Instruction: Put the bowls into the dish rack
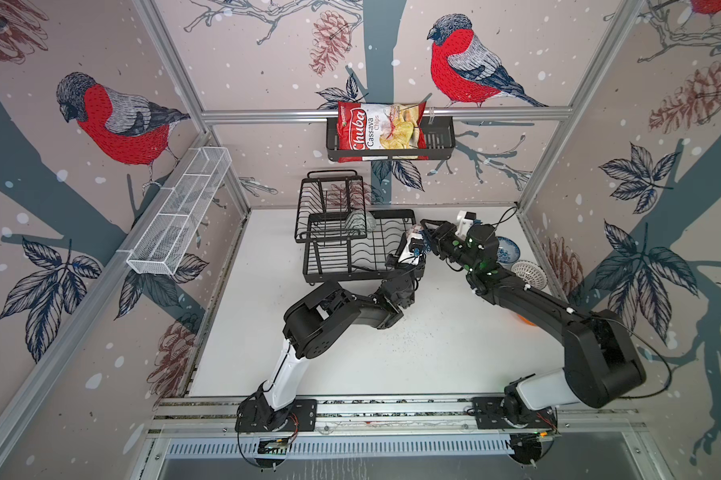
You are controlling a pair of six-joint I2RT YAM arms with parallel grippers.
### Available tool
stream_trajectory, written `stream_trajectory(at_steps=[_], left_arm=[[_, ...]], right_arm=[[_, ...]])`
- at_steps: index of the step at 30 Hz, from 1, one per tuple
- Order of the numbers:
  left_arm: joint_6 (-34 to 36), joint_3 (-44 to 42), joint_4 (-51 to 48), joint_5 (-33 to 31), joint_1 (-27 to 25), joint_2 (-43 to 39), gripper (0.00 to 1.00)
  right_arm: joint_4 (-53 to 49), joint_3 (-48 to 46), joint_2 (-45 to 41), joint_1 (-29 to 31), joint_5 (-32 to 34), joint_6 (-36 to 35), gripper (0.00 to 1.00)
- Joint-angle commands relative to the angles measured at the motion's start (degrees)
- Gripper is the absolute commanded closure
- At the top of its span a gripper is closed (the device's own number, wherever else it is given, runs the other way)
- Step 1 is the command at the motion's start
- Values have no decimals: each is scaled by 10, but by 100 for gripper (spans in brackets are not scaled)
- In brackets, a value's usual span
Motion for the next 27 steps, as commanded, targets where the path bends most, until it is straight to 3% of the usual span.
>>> stream_trajectory(at_steps=[1, 5, 11, 18, 27], left_arm=[[-9, -8, 70, 9, -6, -9, 100], [-3, -17, 92, 9, -10, -11, 100], [14, -19, 119, 9, -20, -4, 100], [-3, -11, 77, 9, -22, -9, 100], [-10, -11, 62, 12, -22, -13, 99]], right_arm=[[25, 0, -5, -1, 3, -4, 60], [24, 0, -5, -2, 3, -4, 64], [24, 4, -3, -1, -4, -8, 79], [14, 3, -11, -1, 6, -17, 95], [12, 5, -17, -2, 9, -22, 98]])
